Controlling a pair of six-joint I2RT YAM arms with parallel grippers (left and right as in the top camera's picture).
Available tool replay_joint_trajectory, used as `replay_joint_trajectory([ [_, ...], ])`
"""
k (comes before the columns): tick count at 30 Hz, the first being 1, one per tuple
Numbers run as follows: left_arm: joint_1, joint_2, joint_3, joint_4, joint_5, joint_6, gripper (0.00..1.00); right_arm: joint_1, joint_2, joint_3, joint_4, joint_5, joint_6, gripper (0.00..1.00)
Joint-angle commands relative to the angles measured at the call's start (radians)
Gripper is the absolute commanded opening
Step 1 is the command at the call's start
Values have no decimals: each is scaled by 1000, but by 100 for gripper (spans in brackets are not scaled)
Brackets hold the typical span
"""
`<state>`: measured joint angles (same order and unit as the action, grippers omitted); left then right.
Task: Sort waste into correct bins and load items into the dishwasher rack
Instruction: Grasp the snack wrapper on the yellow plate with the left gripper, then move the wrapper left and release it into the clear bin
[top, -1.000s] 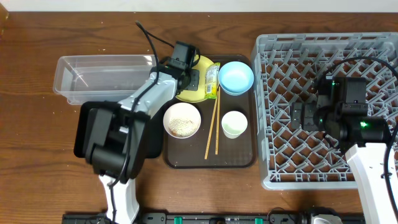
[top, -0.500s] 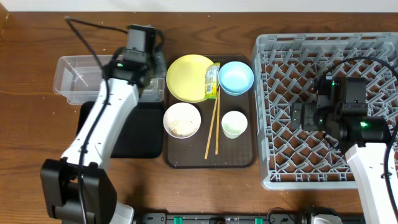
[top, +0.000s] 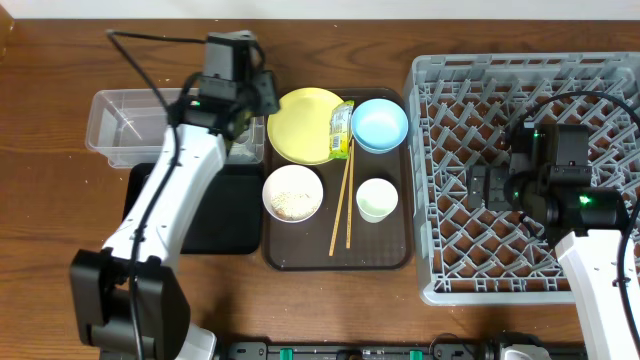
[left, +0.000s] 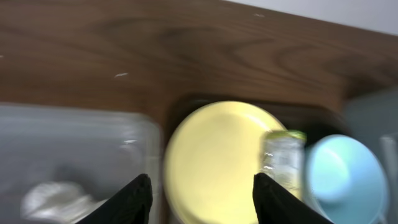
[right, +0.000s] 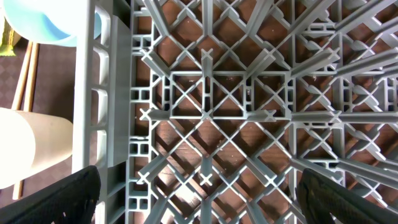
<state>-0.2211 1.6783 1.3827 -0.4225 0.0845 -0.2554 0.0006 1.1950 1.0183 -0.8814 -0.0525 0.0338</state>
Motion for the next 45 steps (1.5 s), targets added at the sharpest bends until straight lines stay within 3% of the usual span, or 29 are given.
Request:
replay_joint_trajectory([
  [1, -46, 48, 9, 11, 73, 74, 57, 12, -4, 21, -2, -5, 3, 99],
  [8, -141, 144, 9, 19, 73, 198, 60, 12, -4, 21, -2, -5, 3, 99],
  [27, -234, 358, 9, 107, 117, 199, 64, 12, -3, 21, -2, -5, 3, 99],
  [34, -234, 383, 9, 105, 117, 199, 62, 12, -4, 21, -2, -5, 3, 99],
  [37, -234, 385, 9, 102, 117, 199, 53, 12, -4, 21, -2, -5, 3, 99],
  [45, -233, 386, 9, 81, 112, 199, 7, 12, -4, 21, -2, -5, 3, 99],
])
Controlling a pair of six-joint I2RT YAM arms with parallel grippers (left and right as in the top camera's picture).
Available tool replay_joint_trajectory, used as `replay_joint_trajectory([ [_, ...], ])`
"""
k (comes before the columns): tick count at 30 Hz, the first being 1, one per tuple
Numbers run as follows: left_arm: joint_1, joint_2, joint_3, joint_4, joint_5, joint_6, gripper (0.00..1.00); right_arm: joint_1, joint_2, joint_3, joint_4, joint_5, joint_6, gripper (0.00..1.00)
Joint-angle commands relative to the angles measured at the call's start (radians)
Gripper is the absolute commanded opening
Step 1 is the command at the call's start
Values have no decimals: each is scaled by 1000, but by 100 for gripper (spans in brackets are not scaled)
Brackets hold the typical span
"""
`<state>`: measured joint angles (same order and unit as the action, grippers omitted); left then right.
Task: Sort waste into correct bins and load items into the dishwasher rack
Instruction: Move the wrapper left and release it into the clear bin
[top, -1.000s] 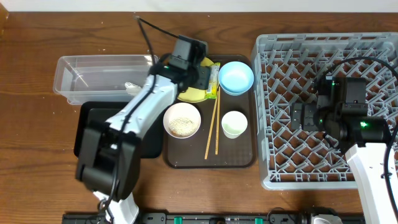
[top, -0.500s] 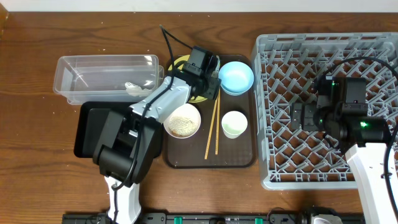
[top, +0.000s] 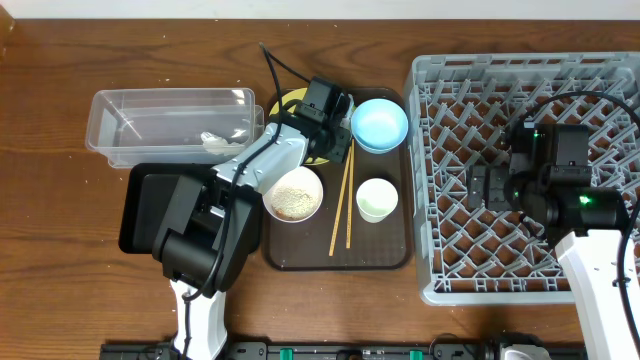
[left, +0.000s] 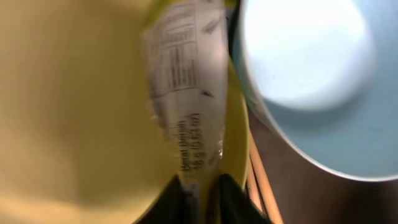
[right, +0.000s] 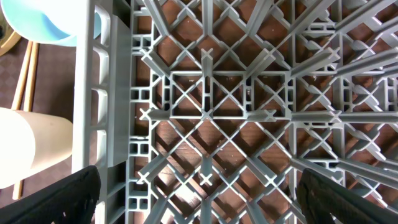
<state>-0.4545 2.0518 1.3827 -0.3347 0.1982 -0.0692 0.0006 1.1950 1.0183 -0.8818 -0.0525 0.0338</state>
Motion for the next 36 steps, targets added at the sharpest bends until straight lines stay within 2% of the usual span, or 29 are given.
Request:
replay_joint_trajectory([
  [1, 2, 11, 9, -8, -13, 13, 6, 12, -4, 21, -2, -5, 3, 99],
  [8, 60, -106, 9, -38, -39, 8, 6, 12, -4, 21, -3, -5, 3, 99],
  [13, 155, -257, 9, -96, -162, -116, 6, 12, -4, 21, -3, -4, 3, 99],
  [18, 280, -346, 9, -210, -311, -363, 6, 12, -4, 21, -3, -5, 3, 99],
  [20, 337, -352, 9, -269, -322, -507, 6, 12, -4, 21, -2, -5, 3, 99],
  [23, 394, -341, 9, -312, -315, -632, 7, 12, -4, 21, -2, -5, 3, 99],
  [25, 413, -333, 9, -314, -312, -651, 17, 12, -3, 21, -2, -5, 3, 99],
  [26, 417, -333, 9, -314, -312, -651, 31, 12, -4, 21, -2, -5, 3, 99],
  [28, 419, -333, 9, -307, -312, -650, 43, 12, -4, 21, -2, -5, 3, 99],
  [30, 419, -333, 9, -284, -311, -634, 47, 12, -4, 21, -2, -5, 3, 99],
  [36, 394, -373, 9, -282, -244, -511, 47, 12, -4, 20, -2, -5, 3, 99],
])
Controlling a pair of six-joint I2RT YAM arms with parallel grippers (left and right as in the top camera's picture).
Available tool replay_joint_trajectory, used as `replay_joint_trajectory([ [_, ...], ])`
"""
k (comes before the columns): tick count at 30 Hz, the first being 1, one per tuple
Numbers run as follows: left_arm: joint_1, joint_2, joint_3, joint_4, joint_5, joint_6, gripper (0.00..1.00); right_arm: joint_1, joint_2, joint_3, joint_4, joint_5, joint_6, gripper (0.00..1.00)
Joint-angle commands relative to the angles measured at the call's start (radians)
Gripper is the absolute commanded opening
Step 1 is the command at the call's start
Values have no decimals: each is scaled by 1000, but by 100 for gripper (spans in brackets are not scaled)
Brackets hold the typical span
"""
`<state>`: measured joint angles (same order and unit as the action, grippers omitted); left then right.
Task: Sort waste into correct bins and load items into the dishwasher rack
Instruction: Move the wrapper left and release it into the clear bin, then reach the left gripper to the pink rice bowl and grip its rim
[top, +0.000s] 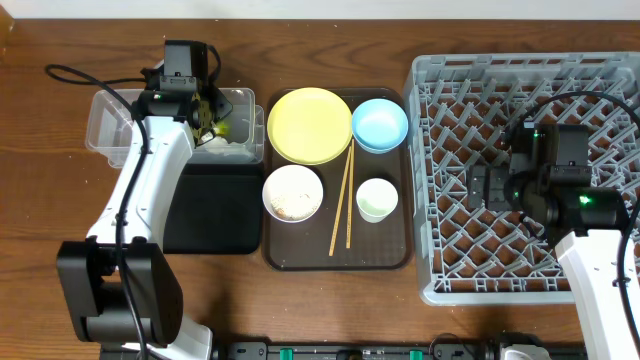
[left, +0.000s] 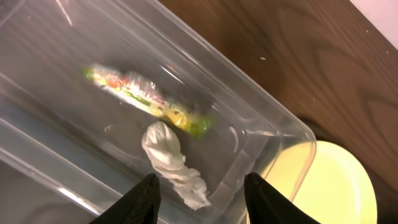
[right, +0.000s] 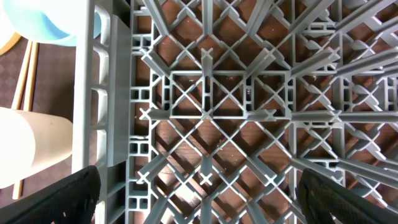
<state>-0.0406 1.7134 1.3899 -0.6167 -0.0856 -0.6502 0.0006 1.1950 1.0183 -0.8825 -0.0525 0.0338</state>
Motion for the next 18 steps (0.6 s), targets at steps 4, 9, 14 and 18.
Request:
replay_joint_trajectory([
  [4, -93, -51, 2, -18, 147, 226, 47, 12, -3, 21, 0, -5, 3, 99],
  [9, -227, -40, -7, -123, 209, 330, 47, 12, -3, 20, 0, -5, 3, 99],
  [14, -350, -33, -70, -140, 209, 339, 47, 12, -3, 20, 0, -5, 3, 99],
  [18, -430, -20, -121, -121, 208, 339, 47, 12, -3, 20, 0, -5, 3, 99],
])
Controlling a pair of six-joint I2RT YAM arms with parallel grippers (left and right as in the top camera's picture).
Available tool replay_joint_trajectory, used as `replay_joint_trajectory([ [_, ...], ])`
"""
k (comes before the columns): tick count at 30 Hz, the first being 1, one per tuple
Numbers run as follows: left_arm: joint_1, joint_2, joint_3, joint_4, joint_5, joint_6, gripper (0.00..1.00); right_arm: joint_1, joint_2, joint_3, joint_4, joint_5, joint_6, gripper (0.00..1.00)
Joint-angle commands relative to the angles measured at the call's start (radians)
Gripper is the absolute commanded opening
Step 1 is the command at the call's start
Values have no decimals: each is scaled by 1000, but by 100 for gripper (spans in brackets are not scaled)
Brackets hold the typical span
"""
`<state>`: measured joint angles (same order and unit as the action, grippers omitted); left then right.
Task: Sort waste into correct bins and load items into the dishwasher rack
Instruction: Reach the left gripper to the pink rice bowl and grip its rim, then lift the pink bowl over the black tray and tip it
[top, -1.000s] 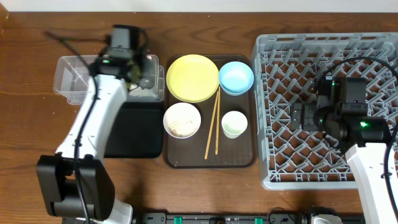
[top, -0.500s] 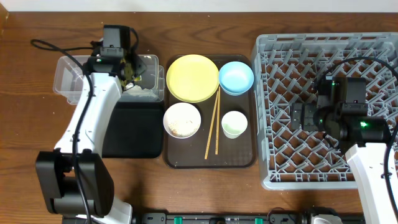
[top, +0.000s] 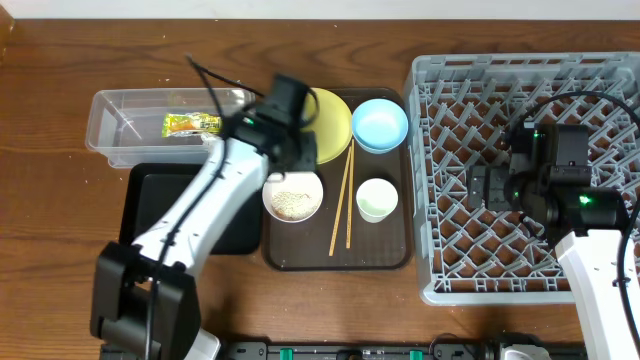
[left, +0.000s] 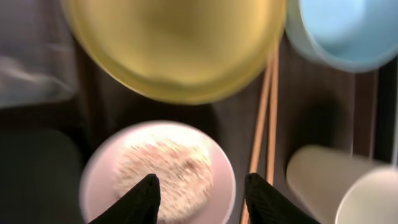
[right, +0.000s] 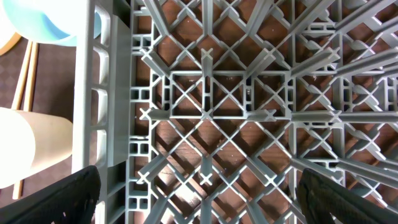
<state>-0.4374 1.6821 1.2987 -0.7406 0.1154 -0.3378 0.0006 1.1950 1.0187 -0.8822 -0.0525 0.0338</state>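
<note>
My left gripper (top: 290, 158) hangs open over the brown tray (top: 390, 255), empty. In the left wrist view its fingertips (left: 146, 190) straddle the white bowl of food scraps (left: 161, 171). Around it lie the yellow plate (top: 332, 118), blue bowl (top: 379, 124), chopsticks (top: 342, 200) and pale cup (top: 376, 199). A yellow-green wrapper (top: 192, 124) lies in the clear bin (top: 120, 140). Over the floor of the grey dishwasher rack (top: 600, 80), my right gripper (right: 199, 199) is open and holds nothing.
A black bin (top: 145, 205) sits in front of the clear bin, left of the tray. The rack's tall side wall (right: 102, 93) stands between my right gripper and the tray. Bare wood table (top: 60, 250) lies at the left.
My left gripper has moved from above the clear bin to above the tray, over the white bowl. It is still open. The wrapper stays in the bin. The right arm has not moved.
My left gripper was open beside the yellow plate, where the wrapper lay. Then it was shut on the wrapper at the plate. Then it stood open above the clear bin with the wrapper inside. Now it is over the white bowl.
</note>
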Motion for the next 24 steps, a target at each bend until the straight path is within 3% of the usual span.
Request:
replay_joint_trajectory([
  [1, -51, 16, -40, 5, 5, 26, 47, 12, -4, 20, -1, -5, 3, 99],
  [10, -124, 119, -72, 8, 4, 26, 46, 12, -3, 20, -3, -5, 3, 99],
  [17, -142, 205, -72, 8, 5, 26, 37, 12, -3, 20, -6, -5, 3, 99],
  [24, -143, 211, -72, 7, 5, 26, 6, 12, -3, 20, -9, -5, 3, 99],
])
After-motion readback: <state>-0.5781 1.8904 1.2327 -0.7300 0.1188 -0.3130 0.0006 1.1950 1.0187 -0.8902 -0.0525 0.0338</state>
